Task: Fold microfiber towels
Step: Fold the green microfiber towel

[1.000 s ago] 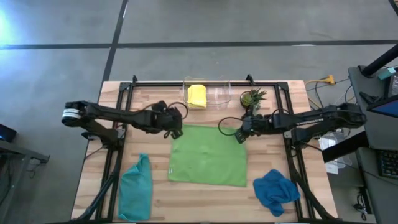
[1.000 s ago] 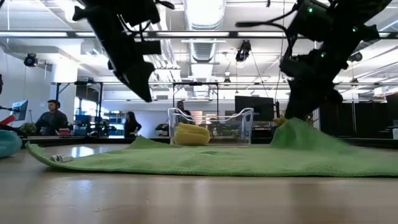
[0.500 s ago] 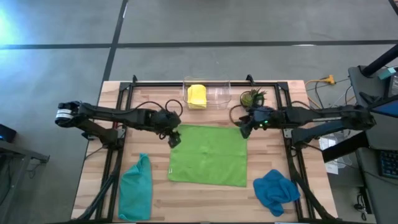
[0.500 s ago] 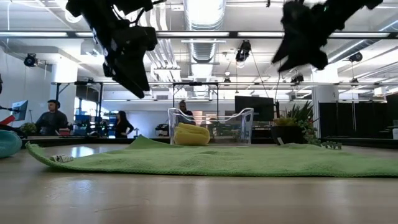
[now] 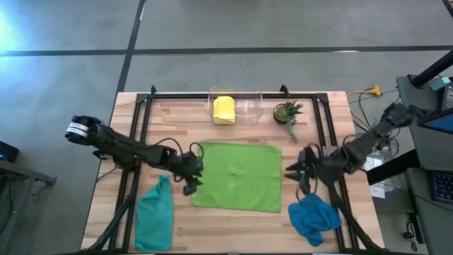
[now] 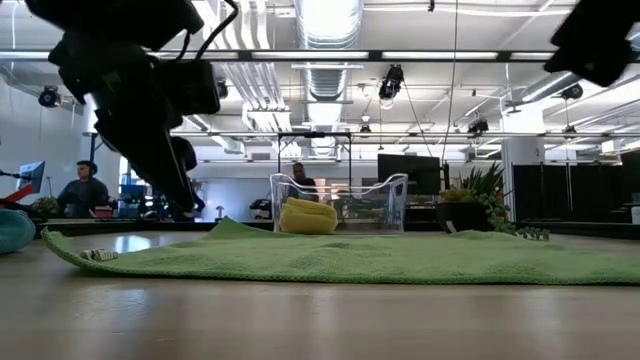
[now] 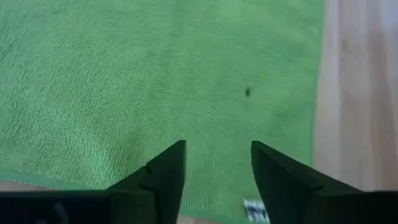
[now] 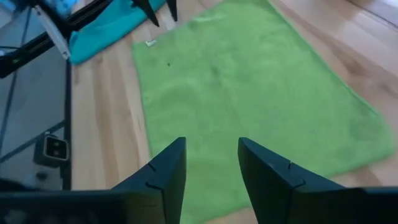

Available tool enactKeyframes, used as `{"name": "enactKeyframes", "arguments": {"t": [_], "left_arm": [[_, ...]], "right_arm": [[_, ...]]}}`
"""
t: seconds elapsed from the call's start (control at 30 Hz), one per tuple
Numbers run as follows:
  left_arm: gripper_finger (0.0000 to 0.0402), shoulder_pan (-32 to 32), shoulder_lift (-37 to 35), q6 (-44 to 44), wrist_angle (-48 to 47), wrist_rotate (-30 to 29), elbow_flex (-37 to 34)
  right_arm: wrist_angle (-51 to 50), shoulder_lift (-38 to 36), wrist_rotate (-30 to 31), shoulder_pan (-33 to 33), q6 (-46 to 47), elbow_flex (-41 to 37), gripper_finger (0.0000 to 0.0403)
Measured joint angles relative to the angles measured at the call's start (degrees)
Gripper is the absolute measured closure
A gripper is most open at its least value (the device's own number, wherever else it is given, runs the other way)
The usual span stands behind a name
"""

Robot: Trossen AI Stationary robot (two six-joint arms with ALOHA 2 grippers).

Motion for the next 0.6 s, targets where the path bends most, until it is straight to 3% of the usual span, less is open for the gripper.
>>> {"name": "enactKeyframes", "arguments": {"t": [0.1,0.23,0.43,0.6], "left_arm": [[0.0267,-0.5,2.0,-2.0,2.4,-0.8,-0.9],[0.0287,-1.0,6.4,-4.7,4.3,3.4,-0.8],[0.0292,-2.2,11.8,-7.9,6.1,11.2,0.2],[0.0292,-2.9,11.4,-7.9,5.4,12.1,1.3]], "right_arm": [[0.1,2.6,7.6,6.2,7.4,-0.8,0.0269],[0.2,6.3,9.3,9.7,12.5,-1.0,0.028],[0.6,12.8,3.2,10.5,18.8,-1.2,0.0287],[0.9,19.2,-0.2,10.5,19.9,-1.3,0.0282]]}}
